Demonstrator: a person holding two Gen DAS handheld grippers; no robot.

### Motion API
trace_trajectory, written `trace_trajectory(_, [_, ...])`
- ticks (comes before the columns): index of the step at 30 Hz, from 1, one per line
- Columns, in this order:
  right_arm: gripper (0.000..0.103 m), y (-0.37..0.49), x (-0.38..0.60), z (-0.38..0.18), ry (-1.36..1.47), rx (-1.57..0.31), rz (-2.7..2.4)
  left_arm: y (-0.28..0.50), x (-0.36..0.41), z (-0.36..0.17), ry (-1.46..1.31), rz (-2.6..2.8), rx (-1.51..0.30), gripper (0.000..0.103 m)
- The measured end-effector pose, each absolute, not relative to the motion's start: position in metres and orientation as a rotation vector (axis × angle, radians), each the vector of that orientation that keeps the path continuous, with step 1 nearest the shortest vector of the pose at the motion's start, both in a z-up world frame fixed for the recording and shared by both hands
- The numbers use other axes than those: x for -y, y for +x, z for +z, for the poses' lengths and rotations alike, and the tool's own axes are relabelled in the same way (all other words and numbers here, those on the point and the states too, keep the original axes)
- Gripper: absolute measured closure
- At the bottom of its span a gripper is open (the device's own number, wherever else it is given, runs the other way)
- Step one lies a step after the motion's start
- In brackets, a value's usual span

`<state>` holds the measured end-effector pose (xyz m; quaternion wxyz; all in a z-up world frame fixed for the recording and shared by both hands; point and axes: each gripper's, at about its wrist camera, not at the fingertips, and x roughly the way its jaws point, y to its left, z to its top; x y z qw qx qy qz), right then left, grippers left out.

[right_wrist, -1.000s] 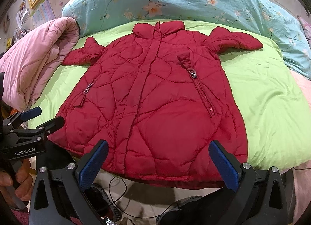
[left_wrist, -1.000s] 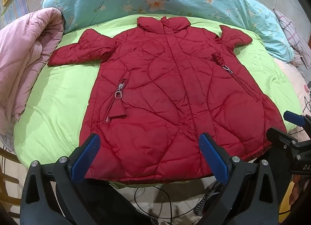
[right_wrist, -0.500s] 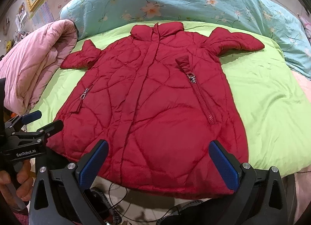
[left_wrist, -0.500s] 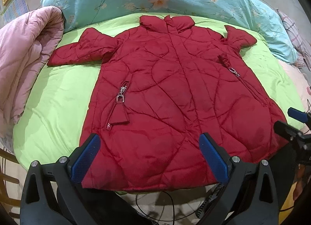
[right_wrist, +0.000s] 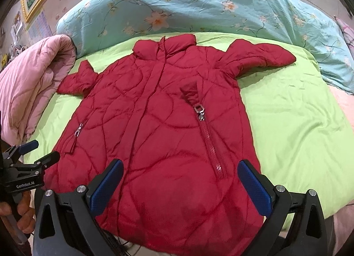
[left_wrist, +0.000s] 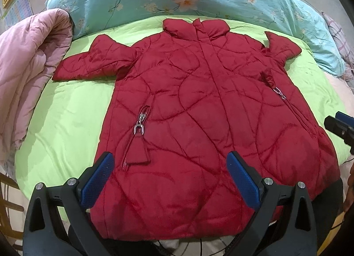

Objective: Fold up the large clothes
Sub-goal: 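Grasp the red jacket's sleeve cuff with the right gripper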

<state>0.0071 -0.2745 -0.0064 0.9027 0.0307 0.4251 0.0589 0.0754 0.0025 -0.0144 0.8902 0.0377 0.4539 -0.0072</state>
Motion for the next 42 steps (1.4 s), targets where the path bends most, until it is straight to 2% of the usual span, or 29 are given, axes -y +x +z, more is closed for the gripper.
trace_trajectory(13, [0.0, 0.076, 0.337, -0.002, 0.146, -0.834, 0.061, 0.125, 0.009, -0.017, 0.076, -0.041, -0.956, 0.001])
trace_trajectory(27, [0.001, 0.193, 0.459, -0.012, 0.279, -0.843, -0.115, 0.181, 0.006, -0.022, 0.068, -0.01, -0.949, 0.001])
trace_trajectory(36, [0.002, 0.253, 0.506, -0.023, 0.32, -0.836, -0.168, 0.217, 0.008, -0.031, 0.046, 0.002, -0.957, 0.001])
trace_trajectory(38, [0.005, 0.27, 0.523, -0.028, 0.364, -0.833, -0.177, 0.224, 0.011, -0.033, 0.038, -0.004, -0.961, 0.001])
trace_trajectory(42, [0.027, 0.305, 0.559, -0.05, 0.454, -0.848, -0.239, 0.234, 0.015, -0.041, 0.036, -0.007, -0.976, 0.002])
